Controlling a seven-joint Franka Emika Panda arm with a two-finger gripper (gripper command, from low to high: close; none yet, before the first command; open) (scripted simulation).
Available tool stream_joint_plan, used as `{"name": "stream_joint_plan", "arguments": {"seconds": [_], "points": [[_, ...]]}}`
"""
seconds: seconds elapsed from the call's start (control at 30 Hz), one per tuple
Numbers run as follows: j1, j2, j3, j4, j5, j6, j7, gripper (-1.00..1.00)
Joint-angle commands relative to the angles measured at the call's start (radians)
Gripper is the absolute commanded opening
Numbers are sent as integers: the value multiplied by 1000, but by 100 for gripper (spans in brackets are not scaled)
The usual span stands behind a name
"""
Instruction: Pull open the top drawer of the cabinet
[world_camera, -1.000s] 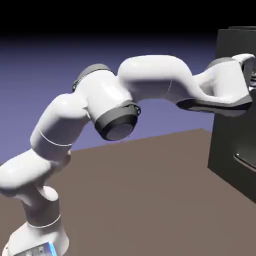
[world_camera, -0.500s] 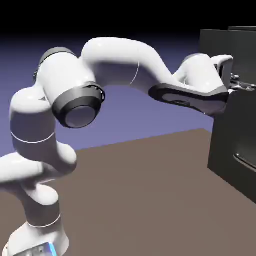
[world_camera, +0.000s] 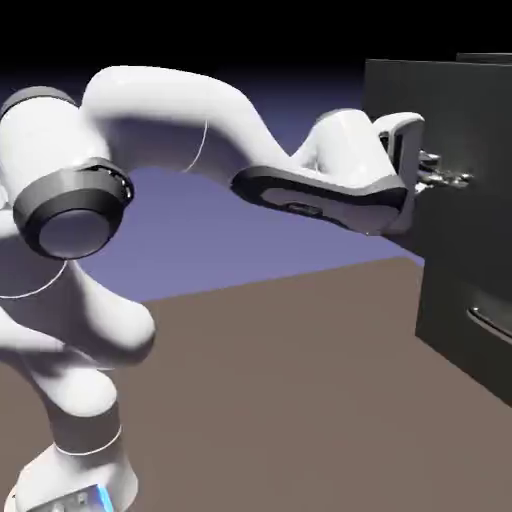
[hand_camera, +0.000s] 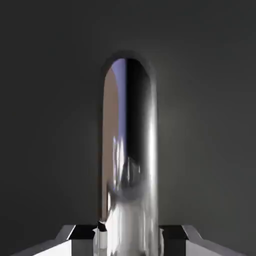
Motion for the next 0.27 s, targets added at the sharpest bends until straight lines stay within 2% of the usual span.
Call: {"name": "stream_joint_plan", "arguments": {"seconds": [0.0,0.13,0.17,0.23], "points": [[-36,10,31,-21,0,0,2,-100],[-150,49,127,-90,4,8,4,-100],[-150,49,127,-90,4,8,4,100],[-186,75,156,-119,15,12,-10,100]]}}
